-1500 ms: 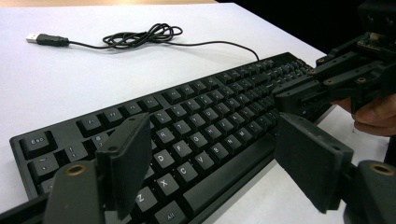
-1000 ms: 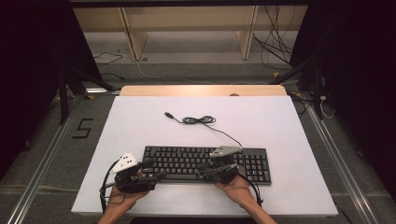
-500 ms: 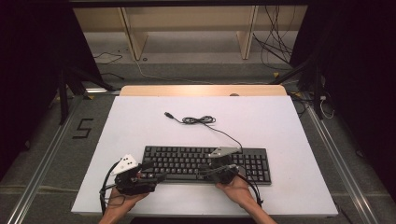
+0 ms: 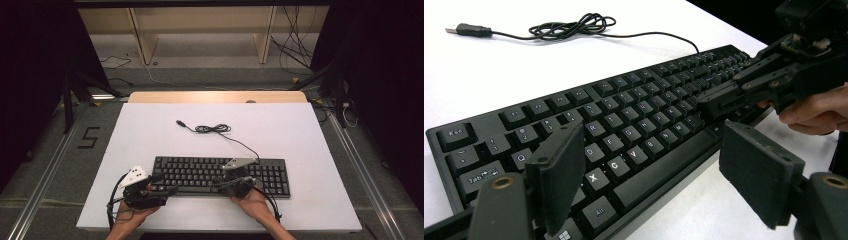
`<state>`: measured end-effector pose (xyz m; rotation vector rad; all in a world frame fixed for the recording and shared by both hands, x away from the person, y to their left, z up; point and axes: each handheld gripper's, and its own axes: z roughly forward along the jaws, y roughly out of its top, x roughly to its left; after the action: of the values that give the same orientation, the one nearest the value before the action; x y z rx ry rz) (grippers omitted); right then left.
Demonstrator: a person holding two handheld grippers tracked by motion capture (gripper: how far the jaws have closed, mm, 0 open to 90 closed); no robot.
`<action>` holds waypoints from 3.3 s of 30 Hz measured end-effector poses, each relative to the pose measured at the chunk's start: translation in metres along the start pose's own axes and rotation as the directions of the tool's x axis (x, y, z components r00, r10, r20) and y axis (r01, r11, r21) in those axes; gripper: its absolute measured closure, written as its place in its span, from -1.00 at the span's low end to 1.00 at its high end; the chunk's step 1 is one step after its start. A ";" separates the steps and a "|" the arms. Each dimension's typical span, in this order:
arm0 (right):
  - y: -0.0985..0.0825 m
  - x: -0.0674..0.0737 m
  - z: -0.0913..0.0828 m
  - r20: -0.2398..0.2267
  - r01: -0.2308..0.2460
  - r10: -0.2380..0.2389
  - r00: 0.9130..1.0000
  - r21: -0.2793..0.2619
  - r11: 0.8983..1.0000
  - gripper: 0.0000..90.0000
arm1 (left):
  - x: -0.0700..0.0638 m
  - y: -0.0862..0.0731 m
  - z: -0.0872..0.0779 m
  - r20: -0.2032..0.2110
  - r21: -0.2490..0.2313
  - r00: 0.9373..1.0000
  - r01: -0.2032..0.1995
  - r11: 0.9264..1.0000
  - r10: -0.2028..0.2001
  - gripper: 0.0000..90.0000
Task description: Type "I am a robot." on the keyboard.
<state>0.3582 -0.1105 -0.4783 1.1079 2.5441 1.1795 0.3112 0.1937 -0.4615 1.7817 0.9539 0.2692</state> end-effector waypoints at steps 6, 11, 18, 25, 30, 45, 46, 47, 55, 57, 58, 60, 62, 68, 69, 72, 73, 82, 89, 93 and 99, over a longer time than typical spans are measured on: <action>-0.002 0.002 0.001 0.007 0.001 -0.001 1.000 -0.008 1.000 1.00 | 0.001 0.000 0.000 0.000 0.001 1.000 0.002 1.000 -0.002 -0.42; -0.002 0.001 0.000 0.001 -0.007 0.007 1.000 -0.011 1.000 1.00 | 0.001 0.000 -0.001 0.000 -0.003 1.000 0.005 1.000 -0.005 -0.42; -0.001 -0.001 -0.007 -0.022 -0.024 0.023 1.000 -0.049 0.999 0.90 | 0.001 0.000 -0.001 -0.002 -0.007 1.000 0.008 1.000 -0.008 -0.42; -0.001 -0.004 -0.016 -0.034 -0.044 0.041 0.999 -0.083 0.996 0.78 | 0.001 0.001 -0.001 -0.001 -0.007 1.000 0.008 1.000 -0.008 -0.42; -0.001 -0.006 -0.022 -0.042 -0.046 0.042 0.998 -0.100 0.994 0.61 | 0.001 0.001 -0.001 0.001 -0.007 1.000 0.008 1.000 -0.008 -0.42; -0.002 -0.012 -0.040 -0.054 -0.063 0.056 0.997 -0.144 0.987 0.18 | 0.002 0.001 -0.002 0.002 -0.007 1.000 0.004 1.000 -0.004 -0.43; -0.002 -0.012 -0.040 -0.054 -0.060 0.053 0.997 -0.144 0.988 0.16 | 0.001 0.001 -0.002 0.003 -0.008 1.000 0.005 1.000 -0.005 -0.43; -0.002 -0.011 -0.041 -0.053 -0.056 0.049 0.997 -0.145 0.988 0.15 | 0.001 0.001 -0.002 0.003 -0.007 1.000 0.004 1.000 -0.003 -0.43; -0.004 -0.010 -0.048 -0.054 -0.050 0.041 0.998 -0.159 0.986 0.00 | 0.001 0.001 -0.001 0.005 -0.005 1.000 0.005 1.000 -0.005 -0.43; -0.005 -0.011 -0.051 -0.056 -0.053 0.044 0.997 -0.164 0.985 -0.02 | 0.001 0.001 -0.001 0.005 -0.006 1.000 0.005 1.000 -0.005 -0.43; -0.005 -0.011 -0.052 -0.057 -0.053 0.044 0.997 -0.168 0.984 -0.03 | 0.001 0.001 -0.001 0.005 -0.006 1.000 0.005 1.000 -0.005 -0.43; -0.007 -0.011 -0.054 -0.059 -0.054 0.044 0.997 -0.174 0.983 -0.05 | 0.001 0.001 -0.001 0.006 -0.005 1.000 0.006 1.000 -0.006 -0.43; -0.008 -0.012 -0.057 -0.058 -0.050 0.041 0.997 -0.181 0.982 -0.07 | 0.001 0.001 -0.001 0.007 -0.004 1.000 0.004 1.000 -0.004 -0.43; -0.014 -0.014 -0.064 -0.054 -0.056 0.046 0.997 -0.200 0.978 -0.10 | 0.001 0.001 -0.001 0.013 0.002 1.000 0.004 1.000 -0.004 -0.44; -0.015 -0.014 -0.066 -0.052 -0.053 0.044 0.998 -0.202 0.978 -0.12 | 0.001 0.001 -0.001 0.013 0.003 1.000 0.004 1.000 -0.004 -0.44; -0.017 -0.014 -0.070 -0.048 -0.051 0.042 0.998 -0.211 0.976 -0.15 | 0.001 0.001 -0.001 0.015 0.004 1.000 0.003 1.000 -0.003 -0.44; -0.018 -0.014 -0.071 -0.047 -0.050 0.040 0.998 -0.213 0.976 -0.16 | 0.001 0.001 -0.001 0.017 0.004 1.000 0.002 1.000 -0.002 -0.44; -0.028 -0.017 -0.083 -0.027 -0.051 0.046 0.999 -0.229 0.972 -0.20 | 0.000 0.002 -0.001 0.022 0.003 1.000 0.001 1.000 -0.001 -0.44; -0.038 -0.020 -0.092 -0.014 -0.056 0.054 0.998 -0.245 0.968 -0.25 | -0.001 0.002 -0.001 0.025 0.007 1.000 0.000 1.000 0.000 -0.44; -0.044 -0.021 -0.096 -0.009 -0.056 0.056 0.998 -0.243 0.968 -0.26 | -0.001 0.002 -0.001 0.026 0.007 1.000 0.001 1.000 -0.002 -0.44; -0.053 -0.022 -0.104 0.006 -0.045 0.048 0.999 -0.259 0.965 -0.27 | -0.001 0.002 -0.002 0.029 0.001 1.000 0.005 1.000 -0.005 -0.45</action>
<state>0.3031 -0.2114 -0.4485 1.1119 2.2817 1.4607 0.3102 0.1938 -0.4589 1.7795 0.9380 0.2389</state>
